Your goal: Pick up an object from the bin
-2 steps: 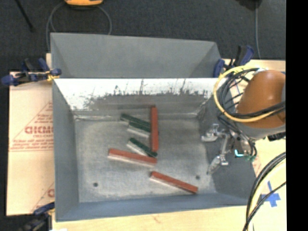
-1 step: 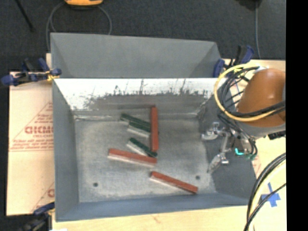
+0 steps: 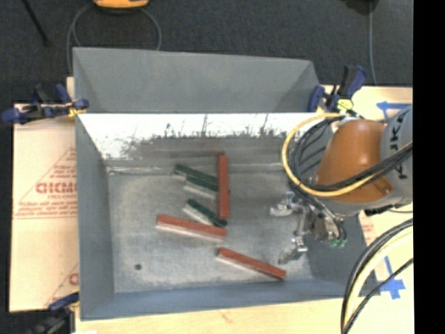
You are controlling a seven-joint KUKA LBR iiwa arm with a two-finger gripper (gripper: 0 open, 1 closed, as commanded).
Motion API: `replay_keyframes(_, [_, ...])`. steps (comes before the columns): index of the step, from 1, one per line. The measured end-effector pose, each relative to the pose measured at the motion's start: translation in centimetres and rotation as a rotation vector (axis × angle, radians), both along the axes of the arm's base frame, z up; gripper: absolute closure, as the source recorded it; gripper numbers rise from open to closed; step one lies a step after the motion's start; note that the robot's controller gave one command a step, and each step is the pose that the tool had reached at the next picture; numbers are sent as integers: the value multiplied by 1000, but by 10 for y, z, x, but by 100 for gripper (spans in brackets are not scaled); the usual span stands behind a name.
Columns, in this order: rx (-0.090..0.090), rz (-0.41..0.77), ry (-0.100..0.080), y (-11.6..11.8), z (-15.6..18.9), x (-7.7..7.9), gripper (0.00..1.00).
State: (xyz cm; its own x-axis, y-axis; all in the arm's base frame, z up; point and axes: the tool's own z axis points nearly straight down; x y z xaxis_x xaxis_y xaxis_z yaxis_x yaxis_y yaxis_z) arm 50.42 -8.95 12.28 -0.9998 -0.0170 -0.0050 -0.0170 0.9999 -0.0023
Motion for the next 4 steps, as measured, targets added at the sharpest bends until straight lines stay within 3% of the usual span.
replay_keyframes(1, [5,167,3,3,-34,-18,0])
replay_keyframes(2, [2,103,3,54,-37,-29,100])
replay_keyframes(3, [2,104,3,54,-37,-29,100])
replay_keyframes(4, [1,129,6,66,6,-23,100])
